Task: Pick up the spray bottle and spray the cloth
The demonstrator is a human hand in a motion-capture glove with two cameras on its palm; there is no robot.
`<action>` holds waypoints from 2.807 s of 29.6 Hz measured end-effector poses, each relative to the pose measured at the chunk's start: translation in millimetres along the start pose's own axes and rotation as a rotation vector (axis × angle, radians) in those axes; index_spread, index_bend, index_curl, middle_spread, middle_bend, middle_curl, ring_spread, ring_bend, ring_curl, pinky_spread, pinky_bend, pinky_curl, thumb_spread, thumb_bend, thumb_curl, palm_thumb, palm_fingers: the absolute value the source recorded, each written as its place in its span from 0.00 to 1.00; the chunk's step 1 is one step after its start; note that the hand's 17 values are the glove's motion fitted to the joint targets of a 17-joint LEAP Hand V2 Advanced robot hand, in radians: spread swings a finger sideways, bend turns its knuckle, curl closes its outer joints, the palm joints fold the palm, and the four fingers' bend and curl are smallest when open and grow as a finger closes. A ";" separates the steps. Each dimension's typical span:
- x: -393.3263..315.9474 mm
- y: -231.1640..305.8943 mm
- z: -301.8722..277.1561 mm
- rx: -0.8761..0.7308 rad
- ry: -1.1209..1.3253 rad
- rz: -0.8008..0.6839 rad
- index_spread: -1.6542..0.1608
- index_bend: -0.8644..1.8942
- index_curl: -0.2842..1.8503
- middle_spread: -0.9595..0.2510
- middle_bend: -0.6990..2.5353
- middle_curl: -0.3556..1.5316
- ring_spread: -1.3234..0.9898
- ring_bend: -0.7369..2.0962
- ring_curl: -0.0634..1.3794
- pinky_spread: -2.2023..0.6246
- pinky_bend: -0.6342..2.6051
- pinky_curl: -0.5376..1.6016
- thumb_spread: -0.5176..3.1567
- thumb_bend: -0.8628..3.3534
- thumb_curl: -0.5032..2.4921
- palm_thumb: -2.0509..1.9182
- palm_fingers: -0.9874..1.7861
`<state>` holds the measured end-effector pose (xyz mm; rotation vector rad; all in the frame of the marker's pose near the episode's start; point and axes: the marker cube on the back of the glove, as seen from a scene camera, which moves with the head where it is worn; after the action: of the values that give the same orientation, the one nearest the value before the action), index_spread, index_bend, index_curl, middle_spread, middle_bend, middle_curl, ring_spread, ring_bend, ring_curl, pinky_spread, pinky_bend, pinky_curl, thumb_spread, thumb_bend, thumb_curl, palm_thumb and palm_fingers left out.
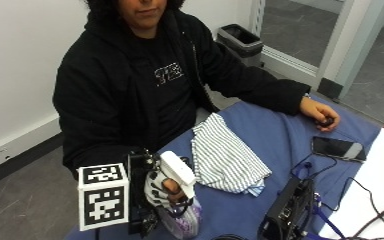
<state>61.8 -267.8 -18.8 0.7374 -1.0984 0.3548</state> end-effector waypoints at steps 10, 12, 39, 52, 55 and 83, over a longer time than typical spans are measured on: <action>-12.4 -6.8 -1.4 -0.133 -0.007 0.027 0.76 0.38 0.35 0.60 0.37 0.47 0.47 0.51 0.39 0.67 0.35 0.46 0.23 0.20 0.40 0.79 0.83; -23.0 -7.2 -1.0 -0.201 0.013 0.020 0.76 0.38 0.35 0.61 0.37 0.47 0.47 0.51 0.40 0.67 0.35 0.46 0.23 0.20 0.40 0.79 0.83; -141.3 5.9 71.0 -1.236 0.714 0.070 0.76 0.37 0.37 0.61 0.37 0.48 0.47 0.52 0.40 0.67 0.36 0.46 0.23 0.20 0.43 0.79 0.81; -116.2 42.5 104.8 -1.613 0.990 0.284 0.77 0.37 0.37 0.62 0.37 0.48 0.47 0.52 0.40 0.68 0.36 0.46 0.23 0.20 0.44 0.79 0.80; -108.9 49.6 108.5 -1.672 1.028 0.303 0.77 0.37 0.37 0.62 0.37 0.49 0.47 0.52 0.40 0.68 0.36 0.46 0.24 0.20 0.44 0.79 0.80; -70.0 95.9 142.1 -1.903 1.086 0.343 0.77 0.36 0.36 0.62 0.36 0.49 0.48 0.52 0.40 0.68 0.37 0.46 0.26 0.20 0.45 0.80 0.79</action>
<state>-121.6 -291.5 -10.9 -1.2525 -0.1271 -0.1289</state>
